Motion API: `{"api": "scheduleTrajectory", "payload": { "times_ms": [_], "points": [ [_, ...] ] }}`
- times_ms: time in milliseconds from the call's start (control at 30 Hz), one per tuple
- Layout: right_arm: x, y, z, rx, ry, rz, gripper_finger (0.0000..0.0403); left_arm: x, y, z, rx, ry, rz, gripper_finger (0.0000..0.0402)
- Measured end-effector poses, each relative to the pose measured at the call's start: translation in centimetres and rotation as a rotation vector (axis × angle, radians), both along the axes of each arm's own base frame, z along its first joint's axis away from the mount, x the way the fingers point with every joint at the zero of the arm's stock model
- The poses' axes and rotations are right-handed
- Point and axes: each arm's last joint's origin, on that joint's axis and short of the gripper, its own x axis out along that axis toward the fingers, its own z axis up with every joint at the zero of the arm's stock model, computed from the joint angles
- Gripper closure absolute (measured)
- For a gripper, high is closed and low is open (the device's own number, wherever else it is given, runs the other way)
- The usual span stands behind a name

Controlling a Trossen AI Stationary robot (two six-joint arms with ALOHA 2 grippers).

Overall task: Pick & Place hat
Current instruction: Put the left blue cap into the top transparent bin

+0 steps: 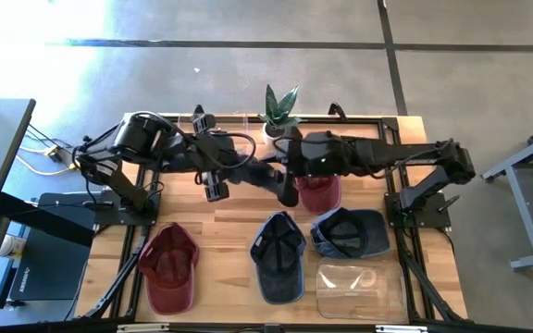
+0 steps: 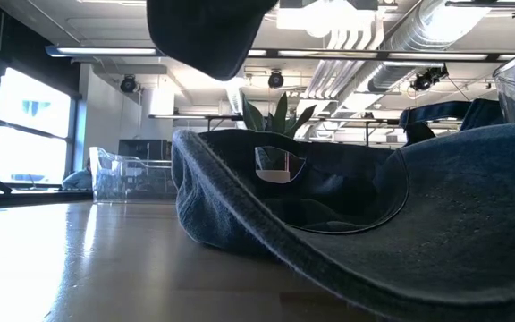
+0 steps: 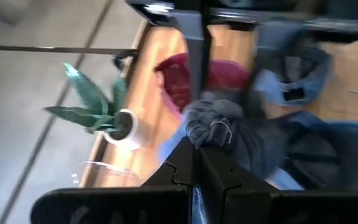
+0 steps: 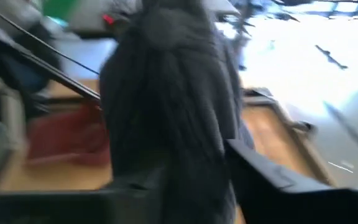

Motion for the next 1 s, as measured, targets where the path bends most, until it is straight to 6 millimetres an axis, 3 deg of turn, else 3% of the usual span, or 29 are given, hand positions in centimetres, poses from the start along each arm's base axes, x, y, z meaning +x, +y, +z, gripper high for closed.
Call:
{"api": "scheduleTrajectory", "payload": {
  "times_ms": [133, 267, 567, 667, 800, 900, 1000],
  "points": [
    [-0.6, 0.2, 0.9, -0.125, 0.045, -0.146, 0.0385, -0.2, -0.2, 0.1, -0.066, 0.006, -0.061, 0.0401],
    [-1.6, 1.0, 1.6, -0.234, 0.121, -0.268, 0.0375, -0.8, -0.2, 0.3, -0.138, -0.005, -0.065, 0.0401],
    [-1.9, 1.1, 1.4, -0.196, 0.171, -0.164, 0.0377, -0.7, -0.2, 0.1, -0.177, 0.002, -0.033, 0.0401],
    [-2.7, 0.6, 2.2, -0.115, 0.142, -0.109, 0.0354, -0.6, -0.3, 0.0, -0.185, 0.009, -0.040, 0.0401],
    [-4.0, -0.4, 4.0, 0.074, 0.037, 0.030, 0.0285, -0.6, -0.3, 0.1, -0.194, -0.003, -0.037, 0.0401],
    [-3.5, -0.3, 4.8, 0.126, -0.050, 0.171, 0.0219, -0.5, -0.3, 0.2, -0.196, -0.012, -0.038, 0.0401],
    [-2.1, 0.5, 4.4, 0.063, -0.088, 0.234, 0.0162, -0.4, -0.4, 0.3, -0.200, -0.036, -0.040, 0.0401]
  ]
}}
